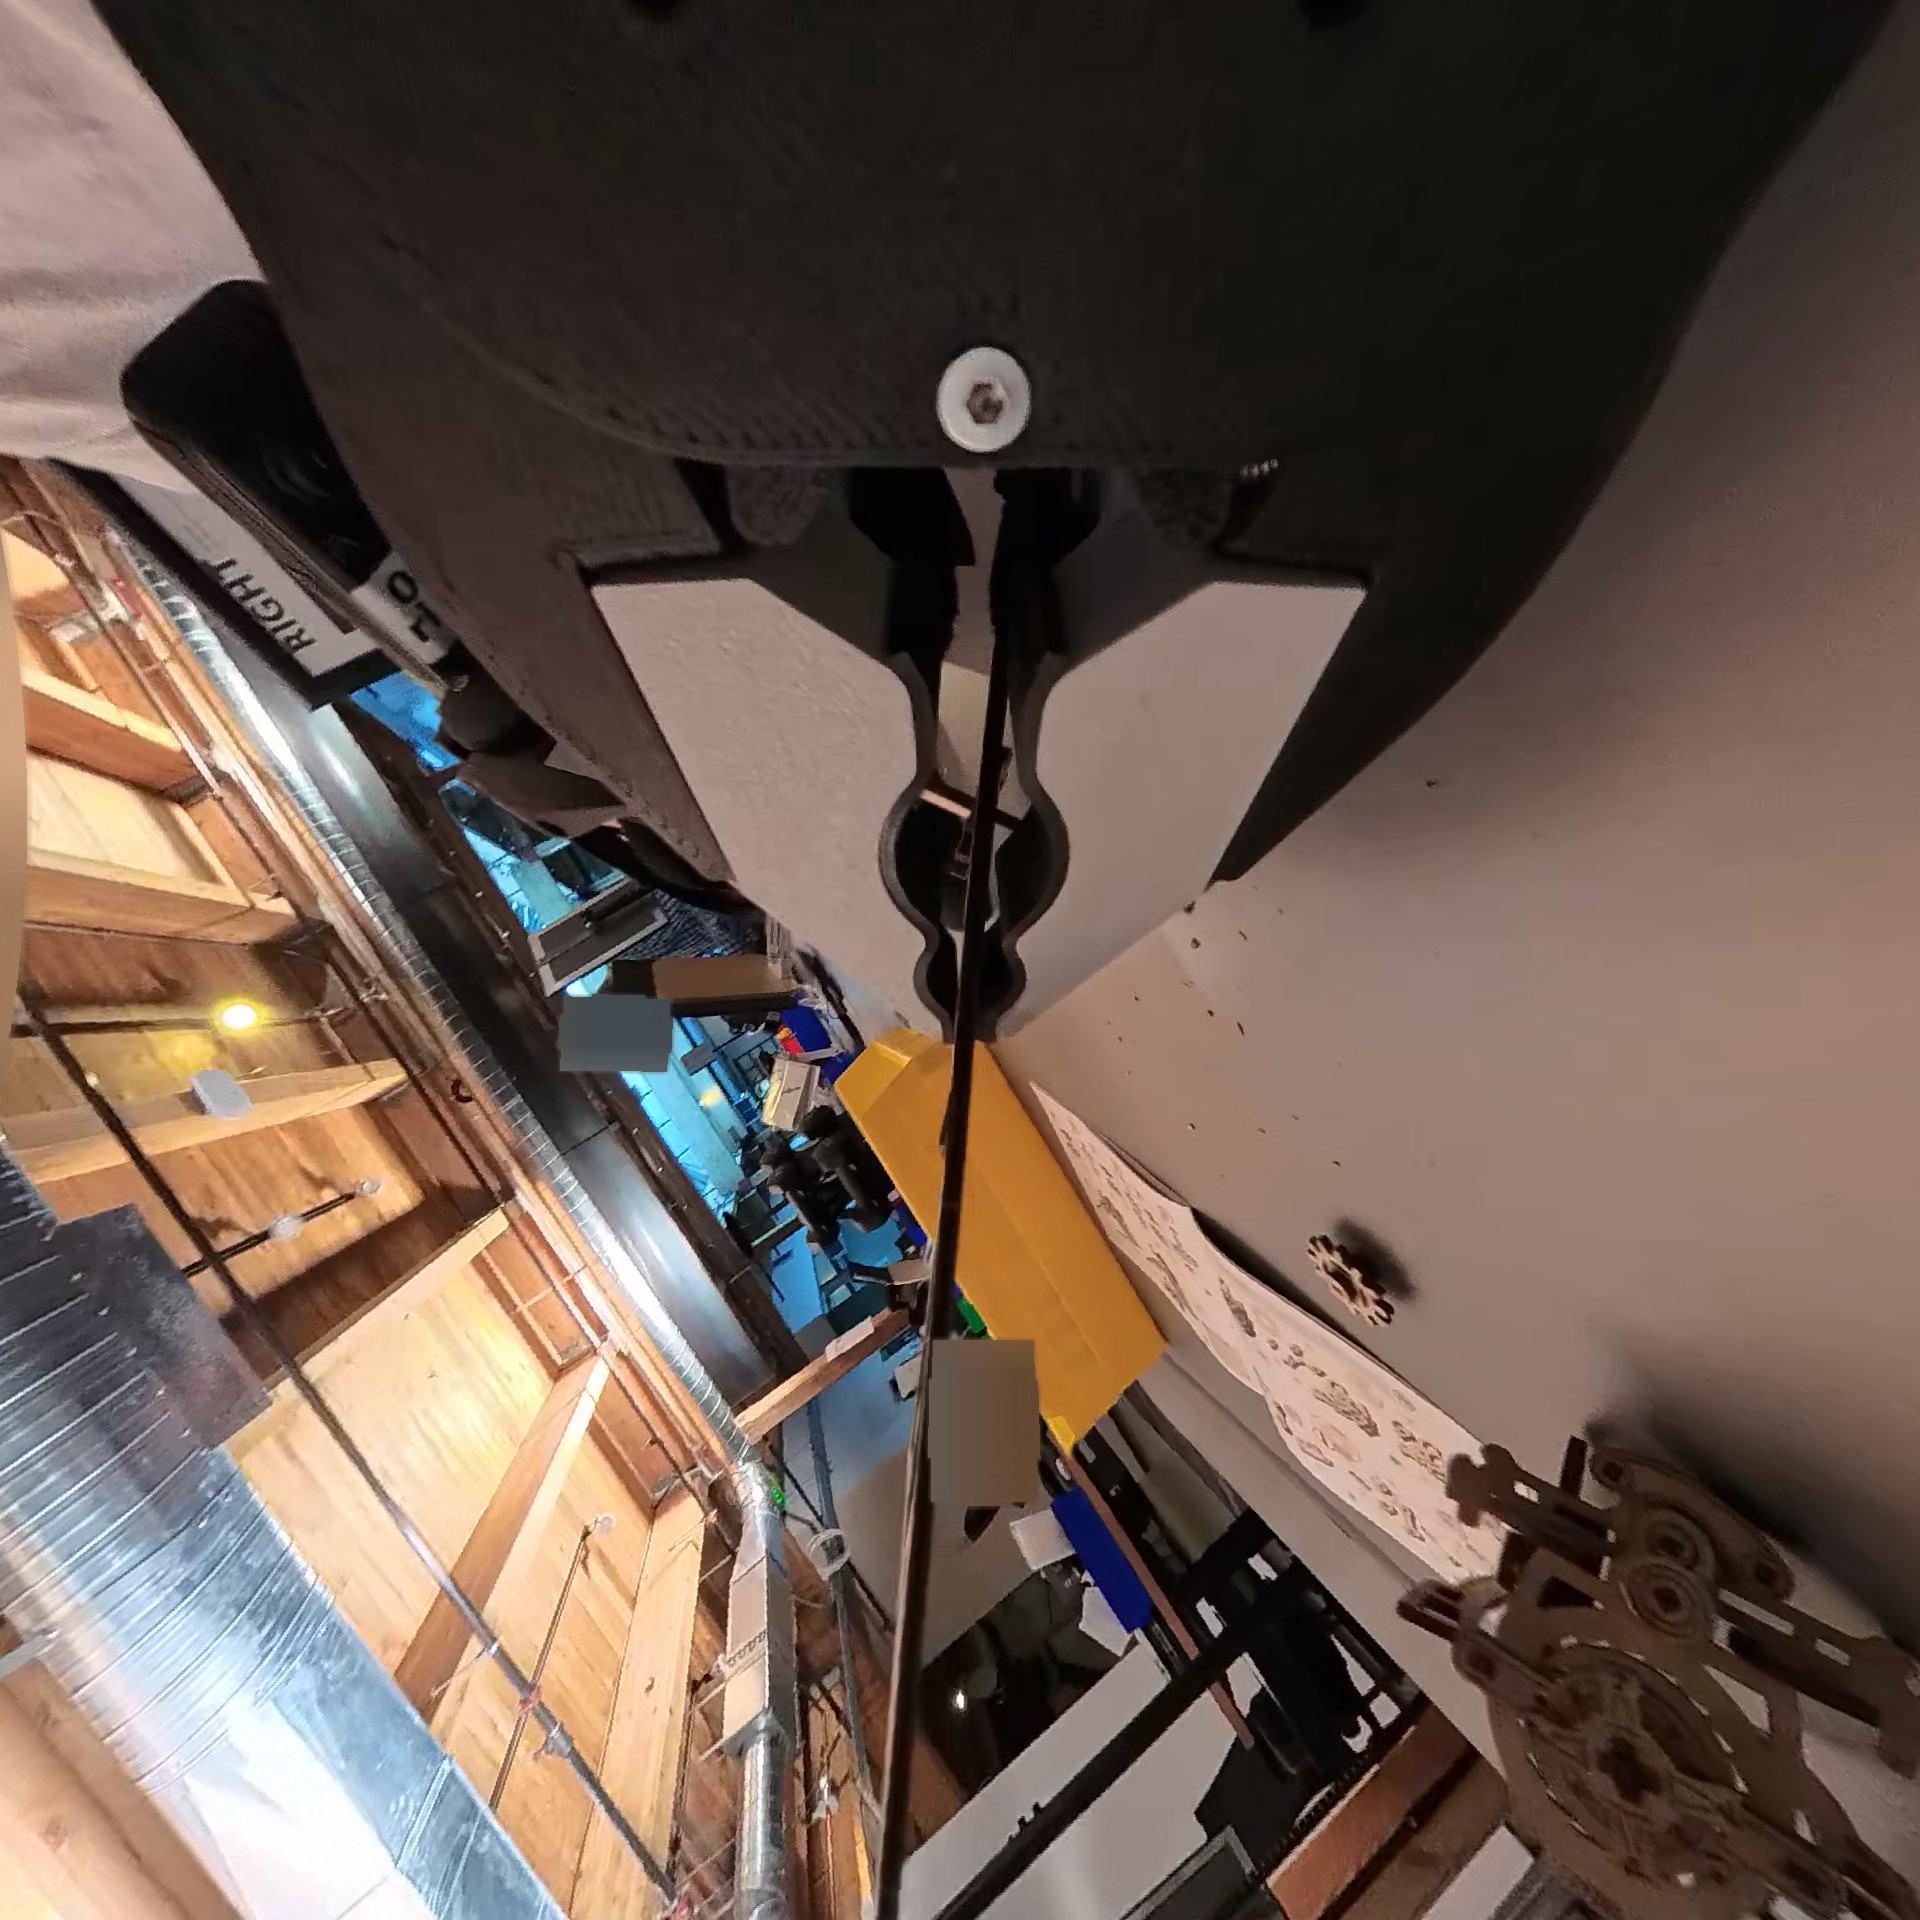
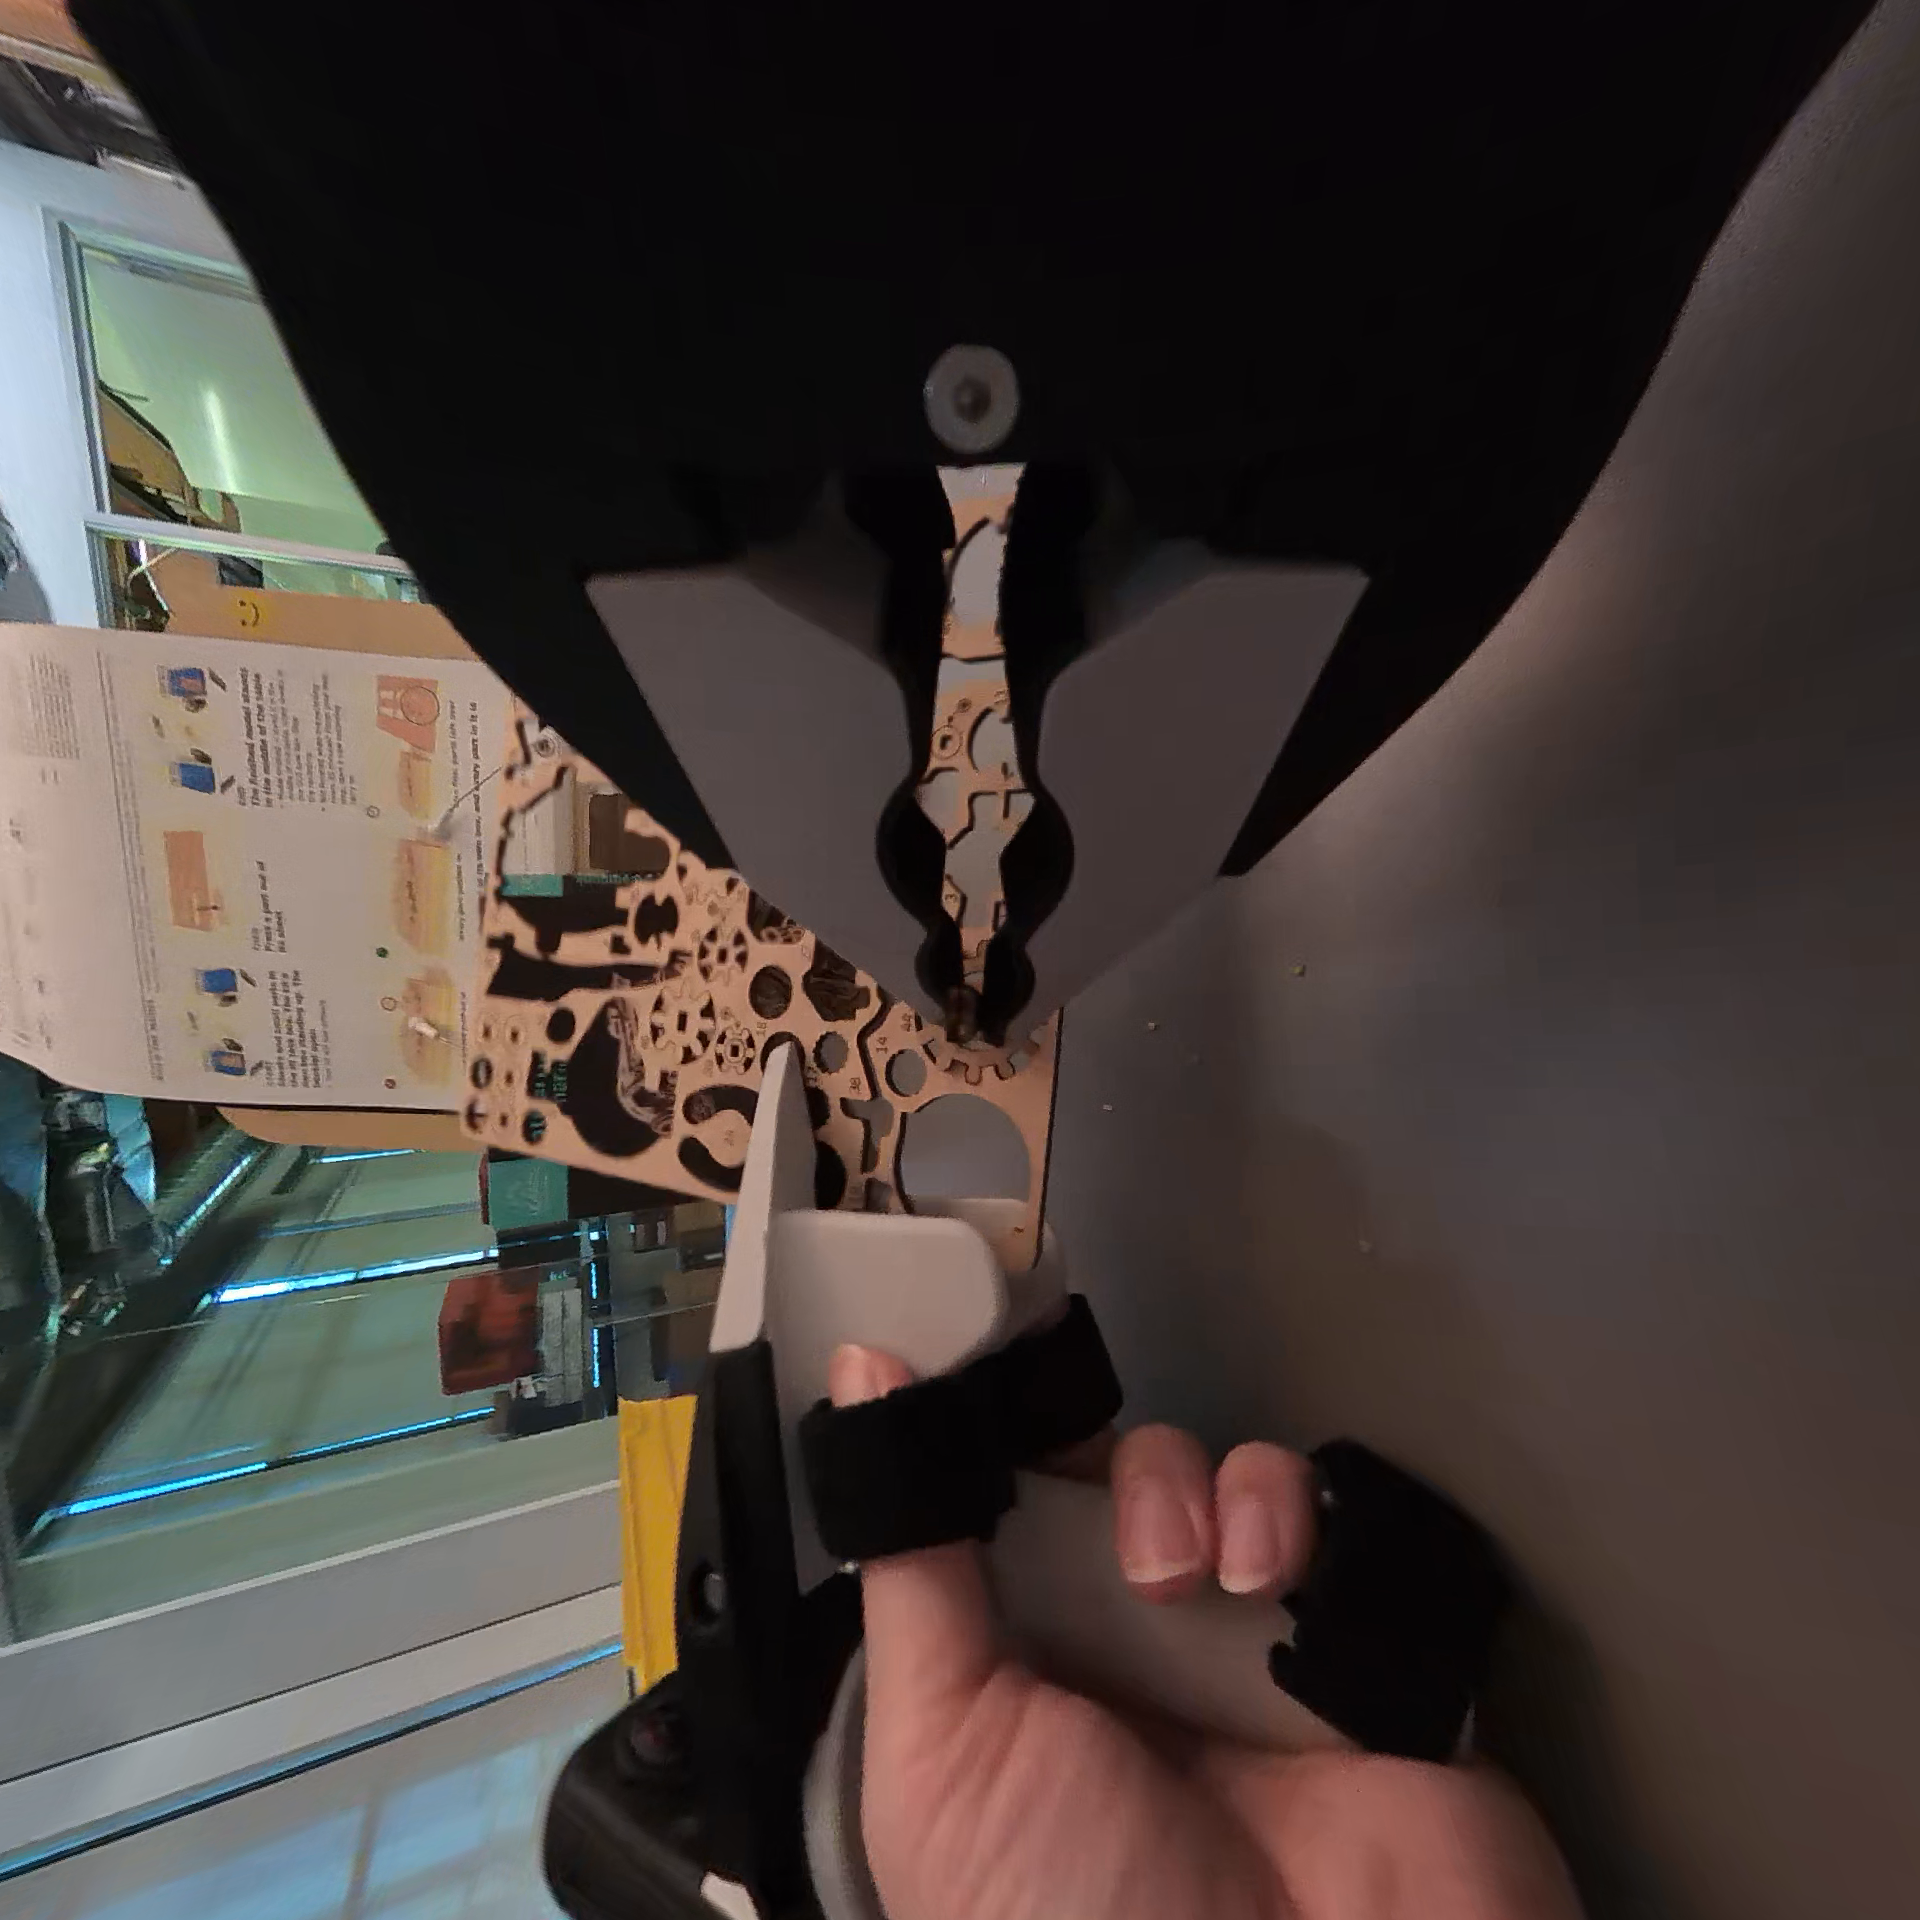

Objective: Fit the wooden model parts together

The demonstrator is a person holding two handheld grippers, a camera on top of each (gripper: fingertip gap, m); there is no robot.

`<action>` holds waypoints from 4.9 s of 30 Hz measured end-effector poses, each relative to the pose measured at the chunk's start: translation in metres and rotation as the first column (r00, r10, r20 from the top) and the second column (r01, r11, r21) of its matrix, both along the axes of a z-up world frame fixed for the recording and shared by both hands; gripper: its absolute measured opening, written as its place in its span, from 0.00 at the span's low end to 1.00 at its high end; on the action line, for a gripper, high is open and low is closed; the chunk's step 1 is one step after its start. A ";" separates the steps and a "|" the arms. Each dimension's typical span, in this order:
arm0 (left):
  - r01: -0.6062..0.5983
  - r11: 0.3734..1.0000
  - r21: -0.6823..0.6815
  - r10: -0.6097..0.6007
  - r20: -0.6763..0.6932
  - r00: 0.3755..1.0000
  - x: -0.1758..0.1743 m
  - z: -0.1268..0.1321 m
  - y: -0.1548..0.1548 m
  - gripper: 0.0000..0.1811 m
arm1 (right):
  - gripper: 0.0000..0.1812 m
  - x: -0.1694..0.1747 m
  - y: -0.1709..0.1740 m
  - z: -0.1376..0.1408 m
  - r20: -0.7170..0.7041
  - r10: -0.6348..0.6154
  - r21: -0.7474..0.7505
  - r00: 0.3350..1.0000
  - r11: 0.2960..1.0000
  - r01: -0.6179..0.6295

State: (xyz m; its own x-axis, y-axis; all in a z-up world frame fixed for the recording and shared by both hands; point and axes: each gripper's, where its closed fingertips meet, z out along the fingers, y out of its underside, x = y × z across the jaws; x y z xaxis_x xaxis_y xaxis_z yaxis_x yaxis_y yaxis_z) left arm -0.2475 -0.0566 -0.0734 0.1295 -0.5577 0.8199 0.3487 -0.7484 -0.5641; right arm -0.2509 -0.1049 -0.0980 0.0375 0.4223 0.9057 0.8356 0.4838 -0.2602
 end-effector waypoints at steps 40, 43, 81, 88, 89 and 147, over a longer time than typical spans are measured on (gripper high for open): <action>0.122 0.976 0.179 -0.114 -0.056 0.992 0.010 0.021 -0.025 0.00 | 0.01 0.010 -0.015 0.026 -0.256 0.060 -0.754 0.965 0.613 -0.238; 0.075 0.996 0.042 -0.077 0.046 0.996 0.002 0.022 -0.014 0.00 | 0.00 0.002 -0.007 0.024 -0.157 0.086 -0.477 0.984 0.866 -0.151; -0.022 0.983 0.184 0.042 -0.104 0.994 -0.001 0.031 -0.013 0.00 | 0.00 -0.009 -0.006 0.022 0.151 0.016 -0.348 0.988 0.937 0.038; 0.081 0.996 0.041 -0.087 0.166 0.982 0.000 0.048 -0.023 0.00 | 0.01 0.000 -0.020 0.051 -0.443 0.105 -0.454 0.890 0.830 -0.324; 0.085 0.996 0.040 -0.091 0.159 0.983 0.001 0.046 -0.024 0.00 | 0.01 0.002 -0.021 0.051 -0.472 0.105 -0.460 0.876 0.818 -0.345; -0.033 0.998 0.053 0.035 -0.045 0.998 -0.002 0.030 -0.006 0.00 | 0.00 -0.002 -0.007 0.046 -0.005 0.018 -0.411 1.000 0.911 -0.018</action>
State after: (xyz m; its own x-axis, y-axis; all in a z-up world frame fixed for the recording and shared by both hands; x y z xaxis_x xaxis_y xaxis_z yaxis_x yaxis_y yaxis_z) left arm -0.2497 -0.0623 -0.0430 0.1861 -0.5940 0.7826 0.3459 -0.7060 -0.6181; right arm -0.2530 -0.1117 -0.0518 0.0272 0.7578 0.6519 0.8277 0.3486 -0.4398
